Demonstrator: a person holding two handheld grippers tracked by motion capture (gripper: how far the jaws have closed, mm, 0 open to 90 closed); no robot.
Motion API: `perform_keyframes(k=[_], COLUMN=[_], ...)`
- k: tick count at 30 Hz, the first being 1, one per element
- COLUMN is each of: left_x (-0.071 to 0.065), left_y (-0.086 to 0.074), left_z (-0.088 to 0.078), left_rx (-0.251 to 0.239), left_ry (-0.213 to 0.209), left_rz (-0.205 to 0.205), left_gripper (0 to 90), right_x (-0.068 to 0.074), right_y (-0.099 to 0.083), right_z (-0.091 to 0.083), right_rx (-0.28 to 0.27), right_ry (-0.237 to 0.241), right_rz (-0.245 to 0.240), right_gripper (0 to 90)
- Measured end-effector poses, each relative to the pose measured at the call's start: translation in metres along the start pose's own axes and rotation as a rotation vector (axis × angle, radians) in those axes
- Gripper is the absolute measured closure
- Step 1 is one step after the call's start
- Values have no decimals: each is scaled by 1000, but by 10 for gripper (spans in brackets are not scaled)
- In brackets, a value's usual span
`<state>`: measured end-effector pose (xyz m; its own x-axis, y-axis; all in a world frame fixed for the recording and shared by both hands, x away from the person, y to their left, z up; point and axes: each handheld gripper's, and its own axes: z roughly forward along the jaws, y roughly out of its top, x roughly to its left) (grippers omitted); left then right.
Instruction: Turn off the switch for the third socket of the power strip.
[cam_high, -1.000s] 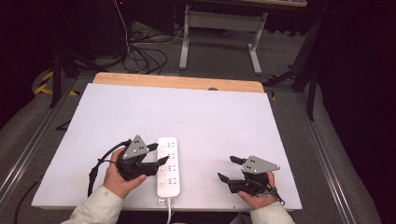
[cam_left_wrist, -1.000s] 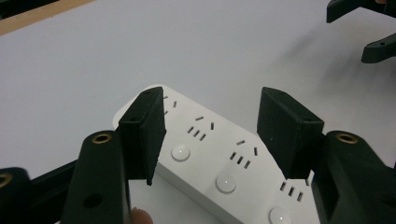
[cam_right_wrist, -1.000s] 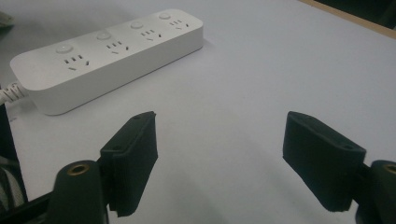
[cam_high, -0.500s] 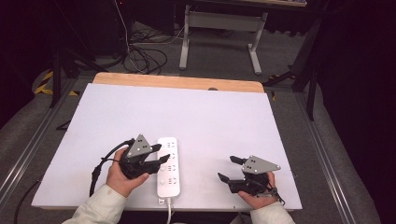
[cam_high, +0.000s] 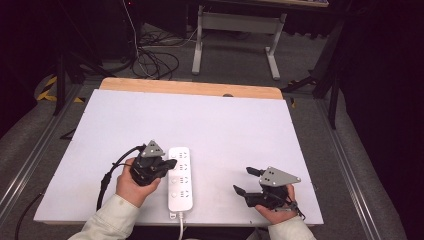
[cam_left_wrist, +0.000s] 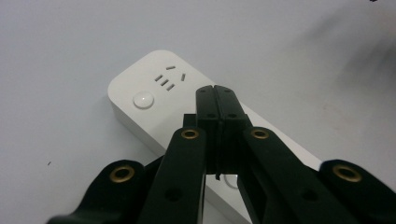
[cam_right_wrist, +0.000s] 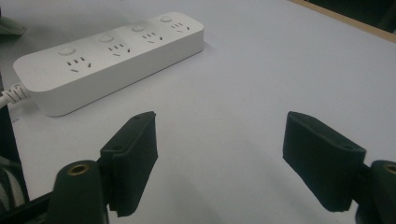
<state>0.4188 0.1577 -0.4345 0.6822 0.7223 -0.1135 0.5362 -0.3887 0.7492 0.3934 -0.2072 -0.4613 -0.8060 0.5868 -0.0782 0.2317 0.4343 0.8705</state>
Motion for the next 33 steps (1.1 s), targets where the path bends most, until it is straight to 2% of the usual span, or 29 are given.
perform_keyframes(k=[8,12,25,29,33], left_x=[5,8,10,10,9], left_y=[1,1,1,1,0], left_z=[9,13,25,26,26], left_rx=[41,60,110,118,124], left_ry=[15,27,36,43,42], left_rz=[-25,-14,-23,-14,-21], left_gripper=[898,898,898,898,898], right_x=[0,0,0,0,0], right_y=[0,0,0,0,0], right_z=[0,0,1,1,1], right_rx=[5,5,0,1,2], right_ry=[1,3,11,11,11], right_rz=[-2,-1,3,3,1], right_gripper=[268,268,268,268,268])
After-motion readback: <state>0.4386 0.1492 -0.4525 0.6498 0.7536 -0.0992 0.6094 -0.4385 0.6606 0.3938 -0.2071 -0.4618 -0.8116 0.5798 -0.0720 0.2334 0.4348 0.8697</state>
